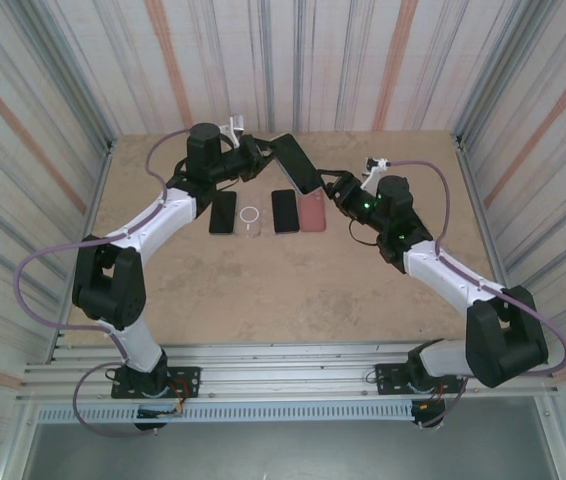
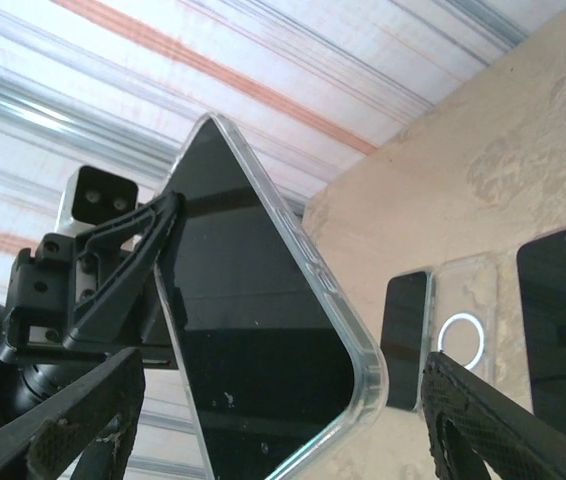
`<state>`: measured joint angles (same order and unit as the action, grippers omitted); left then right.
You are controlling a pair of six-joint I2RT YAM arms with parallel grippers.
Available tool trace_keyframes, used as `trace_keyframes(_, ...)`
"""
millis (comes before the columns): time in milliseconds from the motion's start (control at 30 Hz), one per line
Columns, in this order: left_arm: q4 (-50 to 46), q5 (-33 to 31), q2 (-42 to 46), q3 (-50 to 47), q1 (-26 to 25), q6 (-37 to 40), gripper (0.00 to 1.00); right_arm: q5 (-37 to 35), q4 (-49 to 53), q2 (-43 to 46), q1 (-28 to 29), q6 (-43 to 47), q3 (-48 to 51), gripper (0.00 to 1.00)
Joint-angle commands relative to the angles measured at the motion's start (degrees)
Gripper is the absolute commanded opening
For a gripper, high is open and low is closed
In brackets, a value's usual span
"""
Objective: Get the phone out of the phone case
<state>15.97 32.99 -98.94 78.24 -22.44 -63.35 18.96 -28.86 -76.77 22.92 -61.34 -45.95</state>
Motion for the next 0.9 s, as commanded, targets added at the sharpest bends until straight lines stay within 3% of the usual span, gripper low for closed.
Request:
trace_keyframes(0, 5.8, -0.2, 3.7, 0.6, 0.4, -2.0, 0.10, 1.0, -3.0, -1.1, 0.6, -2.7, 0.4, 0.72)
trace_keyframes(200, 7.8, -4.7, 4.9, -2.0, 0.2, -4.3, 0.09, 0.8, -8.4, -3.9, 1.9, -7.2, 0.3, 0.62)
trace_keyframes(367, 12.5, -17.2, 6.6, -7.7, -1.4, -10.0, 0.09, -3.2, -14.2, -6.1, 4.8, -12.3, 0.9, 0.61)
trace_keyframes(533, 14.3, -27.1, 6.6, -8.5, -4.8, -11.7, 0.09, -14.3, -20.9, -8.3, 9.8, -17.9, 3.0, 0.58)
trace_keyframes(667, 14.6, -34.8, 7.3, -8.9, -8.3, -8.9, 0.09, -21.3, -25.2, -10.8, 13.4, -20.8, 2.6, 0.57)
trace_keyframes(867, 15.9, -41.3, 8.1, -10.6, -12.1, -7.8, 0.07, -32.8, -32.0, -14.4, 16.4, -22.3, 1.5, 0.52)
